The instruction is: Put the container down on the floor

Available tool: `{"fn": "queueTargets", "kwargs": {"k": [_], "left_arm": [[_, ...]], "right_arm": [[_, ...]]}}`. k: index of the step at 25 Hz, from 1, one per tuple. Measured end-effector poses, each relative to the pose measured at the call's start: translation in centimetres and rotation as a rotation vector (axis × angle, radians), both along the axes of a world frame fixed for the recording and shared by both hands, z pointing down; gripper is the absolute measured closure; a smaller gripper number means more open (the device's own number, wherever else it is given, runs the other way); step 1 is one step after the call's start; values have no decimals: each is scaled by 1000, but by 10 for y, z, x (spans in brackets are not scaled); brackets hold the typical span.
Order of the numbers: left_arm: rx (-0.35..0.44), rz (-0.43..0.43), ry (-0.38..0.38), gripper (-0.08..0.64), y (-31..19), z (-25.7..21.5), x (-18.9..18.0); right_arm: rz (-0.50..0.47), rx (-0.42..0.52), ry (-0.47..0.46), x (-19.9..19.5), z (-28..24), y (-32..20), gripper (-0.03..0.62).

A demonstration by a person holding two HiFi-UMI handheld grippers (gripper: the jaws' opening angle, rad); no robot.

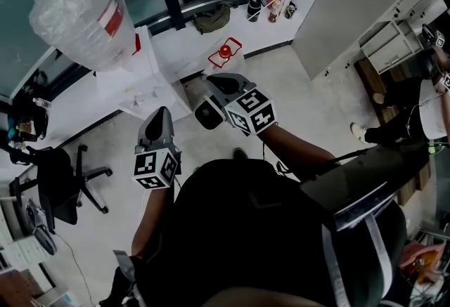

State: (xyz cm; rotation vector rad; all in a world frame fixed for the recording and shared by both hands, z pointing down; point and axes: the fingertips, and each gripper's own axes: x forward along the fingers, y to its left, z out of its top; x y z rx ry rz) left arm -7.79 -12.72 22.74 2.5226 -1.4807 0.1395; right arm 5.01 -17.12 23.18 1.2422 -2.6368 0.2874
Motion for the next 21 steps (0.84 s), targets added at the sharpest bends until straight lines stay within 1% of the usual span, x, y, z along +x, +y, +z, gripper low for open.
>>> {"fn": "queueTargets", "kwargs": {"k": [3, 8, 13, 17, 21], "left_arm": [[-1, 9, 1, 549, 1, -1, 0], [17, 10, -31, 548, 3, -2, -1], [2, 13, -20, 548, -1, 2, -2], [14, 19, -24, 548, -2, 1, 1], [8, 17, -16, 548, -1, 0, 4]], "right_arm": [[6, -4, -5, -1, 0, 0, 584], [20, 7, 9, 4, -2, 0, 584], [33, 8, 4, 5, -1, -3, 584], [39, 9, 12, 7, -2, -3, 584], [44, 7, 18, 11, -2, -3, 584]]}}
